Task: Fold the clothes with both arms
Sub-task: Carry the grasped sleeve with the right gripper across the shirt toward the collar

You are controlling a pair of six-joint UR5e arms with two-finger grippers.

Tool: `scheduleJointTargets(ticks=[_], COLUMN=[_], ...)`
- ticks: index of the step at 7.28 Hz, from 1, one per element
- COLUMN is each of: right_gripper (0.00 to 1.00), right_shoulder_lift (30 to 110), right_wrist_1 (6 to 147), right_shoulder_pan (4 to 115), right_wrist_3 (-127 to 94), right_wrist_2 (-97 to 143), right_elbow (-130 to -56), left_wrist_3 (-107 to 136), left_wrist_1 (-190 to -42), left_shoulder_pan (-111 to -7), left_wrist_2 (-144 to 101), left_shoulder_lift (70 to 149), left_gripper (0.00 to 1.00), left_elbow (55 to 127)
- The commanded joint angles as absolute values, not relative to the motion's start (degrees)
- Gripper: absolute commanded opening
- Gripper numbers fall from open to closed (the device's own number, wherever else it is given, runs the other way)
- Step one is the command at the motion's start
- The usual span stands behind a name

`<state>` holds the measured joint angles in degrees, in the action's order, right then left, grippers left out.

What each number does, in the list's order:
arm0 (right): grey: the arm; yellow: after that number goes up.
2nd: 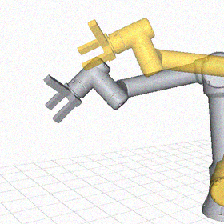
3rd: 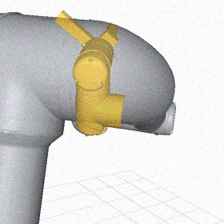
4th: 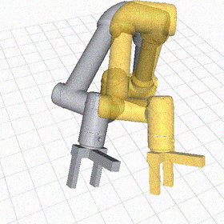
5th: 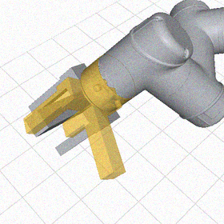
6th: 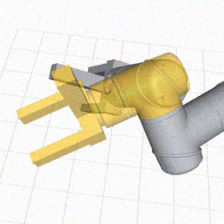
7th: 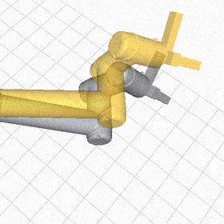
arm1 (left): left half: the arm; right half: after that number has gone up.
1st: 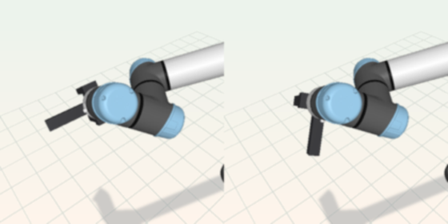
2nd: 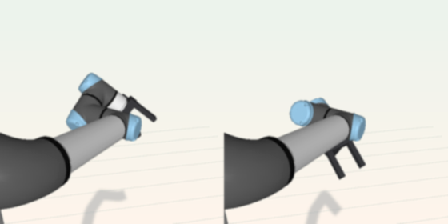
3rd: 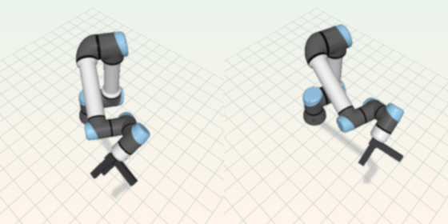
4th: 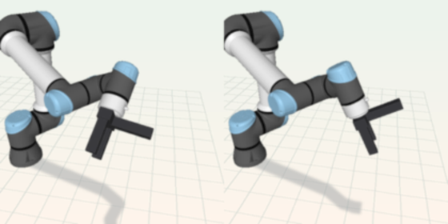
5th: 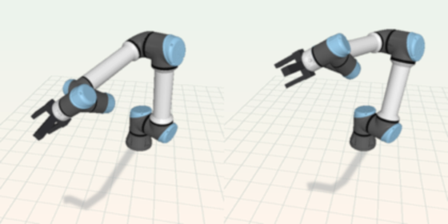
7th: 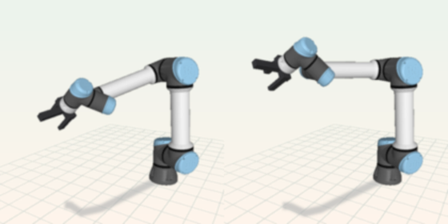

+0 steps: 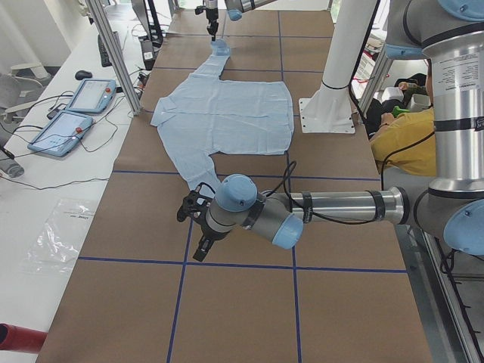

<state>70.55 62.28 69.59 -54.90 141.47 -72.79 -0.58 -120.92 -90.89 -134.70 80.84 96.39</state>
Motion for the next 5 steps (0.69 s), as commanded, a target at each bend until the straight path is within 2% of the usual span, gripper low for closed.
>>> scheduleJointTargets(ticks=[1, 3, 5], right_gripper=[0.0, 0.0, 0.0], right_shoulder_lift=[65.51, 56.74, 44.97], right_wrist_1=[61.96, 62.49, 61.97], right_shoulder_pan=[63.14, 58.56, 53.2], right_wrist_3=[-72.95, -84.32, -92.43], right_wrist_2=[141.42, 138.89, 132.03], right_elbow=[-76.89, -74.9, -67.36], left_wrist_3=[-0.36, -0.35, -0.35], left_wrist_1=[-123.9, -124.54, -124.72], left_shoulder_pan=[-90.88, -90.88, -90.53], left_wrist_2=[-134.74, -134.82, -134.82], left_shoulder_lift=[80.51, 80.33, 80.59], left_gripper=[0.99, 0.99, 0.99], left_elbow=[96.33, 96.07, 96.15])
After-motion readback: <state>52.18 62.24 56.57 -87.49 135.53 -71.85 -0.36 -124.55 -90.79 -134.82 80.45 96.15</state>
